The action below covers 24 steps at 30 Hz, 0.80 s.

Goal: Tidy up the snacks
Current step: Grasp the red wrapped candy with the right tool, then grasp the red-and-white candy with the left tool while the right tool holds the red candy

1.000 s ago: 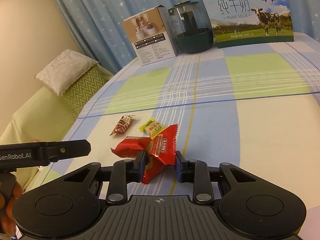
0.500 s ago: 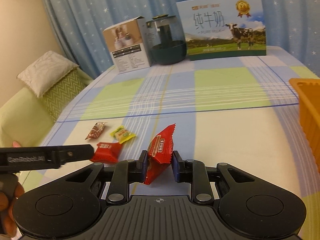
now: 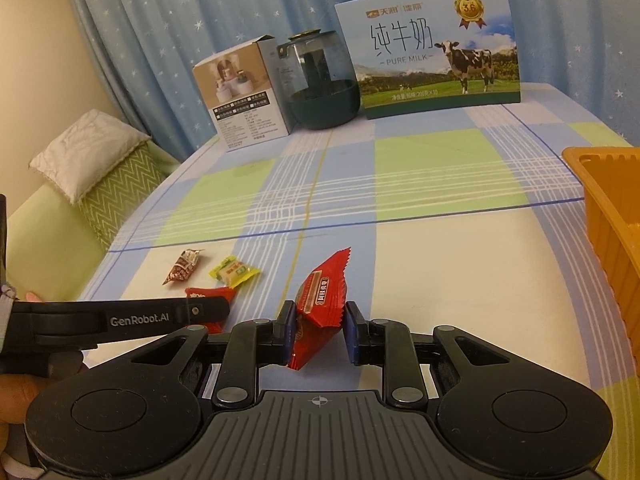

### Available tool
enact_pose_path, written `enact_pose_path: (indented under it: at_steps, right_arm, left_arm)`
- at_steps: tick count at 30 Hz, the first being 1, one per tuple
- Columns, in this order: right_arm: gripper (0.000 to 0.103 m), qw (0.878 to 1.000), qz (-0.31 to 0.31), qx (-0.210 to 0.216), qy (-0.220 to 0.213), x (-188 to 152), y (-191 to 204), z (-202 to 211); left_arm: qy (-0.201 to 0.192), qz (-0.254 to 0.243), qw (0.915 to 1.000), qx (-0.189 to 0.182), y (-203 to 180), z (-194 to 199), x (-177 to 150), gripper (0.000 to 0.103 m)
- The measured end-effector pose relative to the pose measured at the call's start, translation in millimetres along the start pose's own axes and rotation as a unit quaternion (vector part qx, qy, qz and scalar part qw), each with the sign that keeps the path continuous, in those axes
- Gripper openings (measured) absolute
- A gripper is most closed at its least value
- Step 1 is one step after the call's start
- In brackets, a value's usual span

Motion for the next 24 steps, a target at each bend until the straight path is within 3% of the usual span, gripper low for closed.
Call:
enact_pose_path:
  at_steps: [9, 24]
  right_arm:
    - [0.025, 1.000, 0.000, 0.001, 0.003, -1, 1, -1]
    - [0.024, 1.000, -0.008, -0.003, 0.007, -13, 0, 20]
  left_arm:
    - [0.003, -0.016, 0.9999, -0.005, 0, 6, -3, 0.027]
    - [0.001, -0.020, 0.9988, -0.045, -23, 35, -20, 0.024]
Point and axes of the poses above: each gripper's, at about its wrist camera, not at the fingertips, and z roughly against the way its jaws point, y to its left, x to its top, the point moved 9 cm from there along -z, roughly the way its jaws point, and after that the axes turned 7 degrees about -y, right-handed, at the moved point
